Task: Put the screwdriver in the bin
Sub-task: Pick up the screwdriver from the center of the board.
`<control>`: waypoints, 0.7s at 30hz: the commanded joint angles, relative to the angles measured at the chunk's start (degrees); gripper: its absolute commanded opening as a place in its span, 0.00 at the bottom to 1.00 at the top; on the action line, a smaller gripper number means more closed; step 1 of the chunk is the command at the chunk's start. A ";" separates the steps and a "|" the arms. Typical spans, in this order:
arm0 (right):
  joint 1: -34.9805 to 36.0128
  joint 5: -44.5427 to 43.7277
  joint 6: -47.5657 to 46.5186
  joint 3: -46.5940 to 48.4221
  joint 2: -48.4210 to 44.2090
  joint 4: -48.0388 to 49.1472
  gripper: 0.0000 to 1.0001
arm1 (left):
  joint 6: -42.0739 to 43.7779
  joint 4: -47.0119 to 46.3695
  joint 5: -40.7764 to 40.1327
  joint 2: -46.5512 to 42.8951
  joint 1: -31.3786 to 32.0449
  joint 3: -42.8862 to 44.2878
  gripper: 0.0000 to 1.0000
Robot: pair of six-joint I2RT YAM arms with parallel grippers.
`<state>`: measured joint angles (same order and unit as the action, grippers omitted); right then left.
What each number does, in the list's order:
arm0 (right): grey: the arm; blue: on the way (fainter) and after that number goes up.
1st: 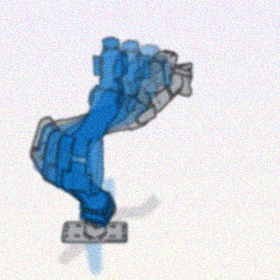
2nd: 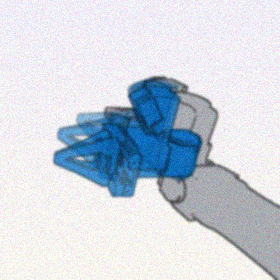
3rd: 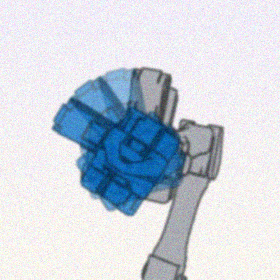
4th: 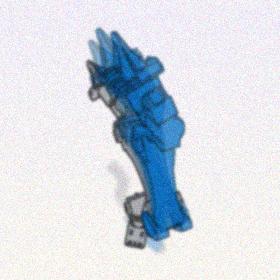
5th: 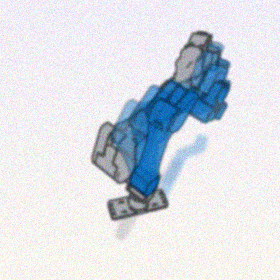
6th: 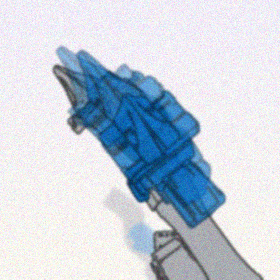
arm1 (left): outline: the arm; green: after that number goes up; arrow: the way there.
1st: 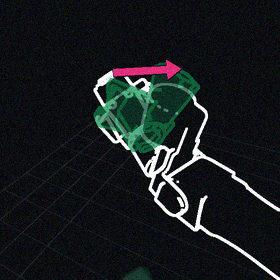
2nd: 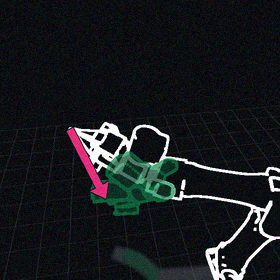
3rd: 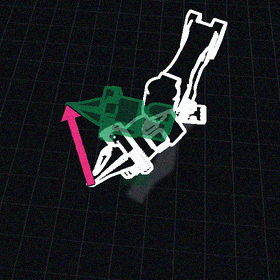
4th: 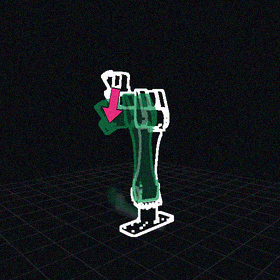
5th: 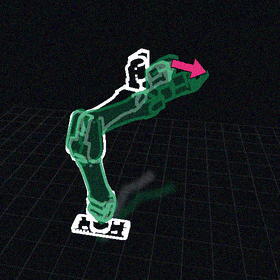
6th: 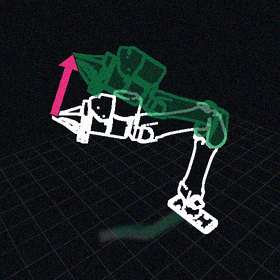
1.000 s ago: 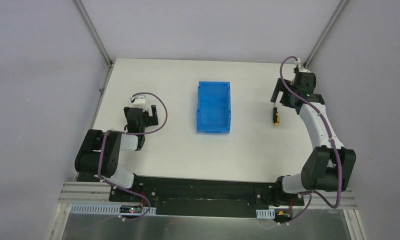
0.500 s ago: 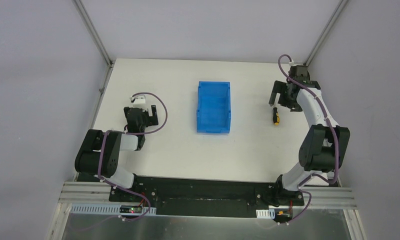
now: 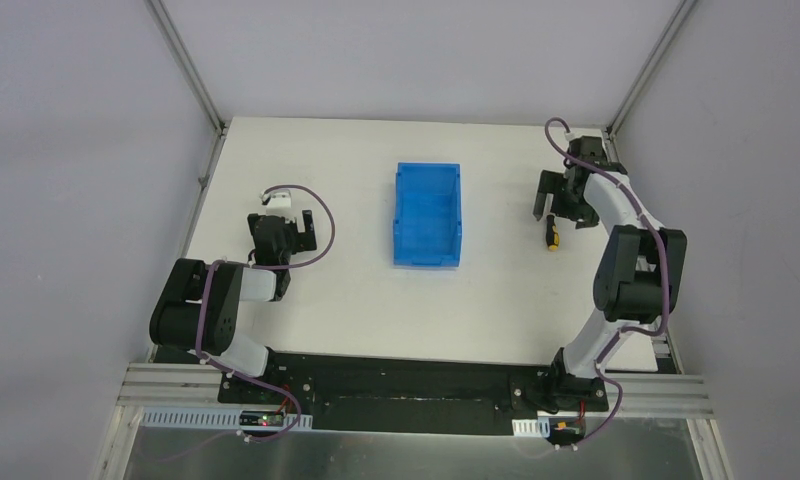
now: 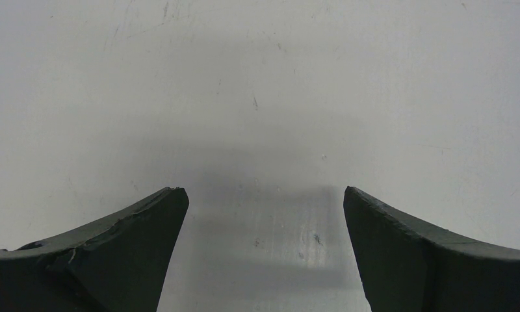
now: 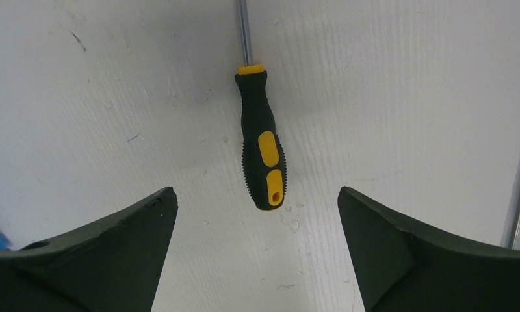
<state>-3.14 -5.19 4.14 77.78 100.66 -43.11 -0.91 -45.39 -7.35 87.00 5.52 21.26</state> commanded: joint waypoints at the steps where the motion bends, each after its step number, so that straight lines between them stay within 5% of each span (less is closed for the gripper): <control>1: 0.14 -0.59 -2.03 -0.14 2.08 3.39 0.98 | -0.32 -1.64 0.58 -0.75 -0.68 0.14 0.99; 21: -0.16 0.09 -2.05 -2.11 10.70 8.23 0.93 | -0.32 -1.65 0.57 -0.75 -0.68 0.18 0.99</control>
<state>-3.14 -4.84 2.70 76.36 110.54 -37.32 -0.91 -45.39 -7.33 87.00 5.52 21.26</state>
